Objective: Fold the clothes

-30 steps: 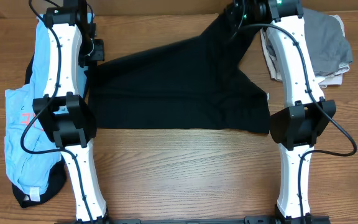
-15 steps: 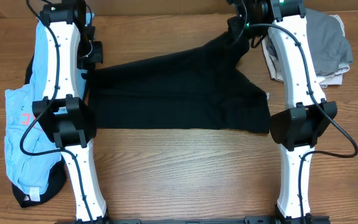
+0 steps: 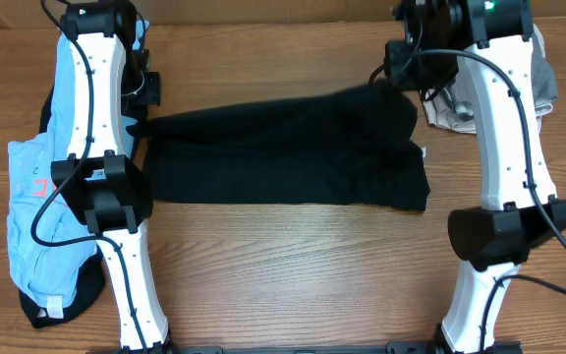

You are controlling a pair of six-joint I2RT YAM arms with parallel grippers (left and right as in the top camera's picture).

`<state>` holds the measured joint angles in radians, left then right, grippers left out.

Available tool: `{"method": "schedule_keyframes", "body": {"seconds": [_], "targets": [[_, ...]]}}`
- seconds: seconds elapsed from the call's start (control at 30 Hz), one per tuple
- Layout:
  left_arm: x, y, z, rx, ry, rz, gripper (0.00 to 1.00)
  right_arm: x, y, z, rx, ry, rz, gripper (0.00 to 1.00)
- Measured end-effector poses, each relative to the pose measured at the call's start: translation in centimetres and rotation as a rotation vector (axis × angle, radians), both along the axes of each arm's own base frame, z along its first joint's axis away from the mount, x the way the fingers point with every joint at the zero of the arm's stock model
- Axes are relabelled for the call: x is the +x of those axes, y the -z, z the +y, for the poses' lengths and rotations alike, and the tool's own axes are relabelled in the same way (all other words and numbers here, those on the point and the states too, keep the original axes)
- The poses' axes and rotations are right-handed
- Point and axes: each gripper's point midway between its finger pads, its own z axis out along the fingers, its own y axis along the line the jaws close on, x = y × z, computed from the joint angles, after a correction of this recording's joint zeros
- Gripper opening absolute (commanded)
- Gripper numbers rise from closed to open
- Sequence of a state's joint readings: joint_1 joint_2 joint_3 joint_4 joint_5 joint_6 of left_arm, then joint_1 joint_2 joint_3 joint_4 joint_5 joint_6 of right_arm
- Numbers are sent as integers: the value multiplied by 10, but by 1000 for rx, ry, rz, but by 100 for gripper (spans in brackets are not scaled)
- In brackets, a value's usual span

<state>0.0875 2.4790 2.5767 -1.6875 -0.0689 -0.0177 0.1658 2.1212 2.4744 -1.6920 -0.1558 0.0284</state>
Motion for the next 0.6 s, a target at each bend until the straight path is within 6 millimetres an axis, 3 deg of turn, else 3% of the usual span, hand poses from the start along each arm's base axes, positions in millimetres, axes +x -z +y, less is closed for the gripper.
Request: {"method": "schedule_keyframes", "body": {"seconds": [0.17,0.27,0.37,0.43,0.6], "targets": [[0,0,5,8,-8,0,4,-40,59,-6,-31,37,234,4],[-1,0,9,11,-13,1,4,-55,100,-7,-38,51,328,4],[-2,1,11,14,-15,5,4,-67,126,-7,-33,56,375,4],[-4,4,13,21,-17,21,4,-74,136,-8,-35,60,388,4],[-24,33,12,20,-14,136,4,-69,154,-7,-24,63,337,4]]}}
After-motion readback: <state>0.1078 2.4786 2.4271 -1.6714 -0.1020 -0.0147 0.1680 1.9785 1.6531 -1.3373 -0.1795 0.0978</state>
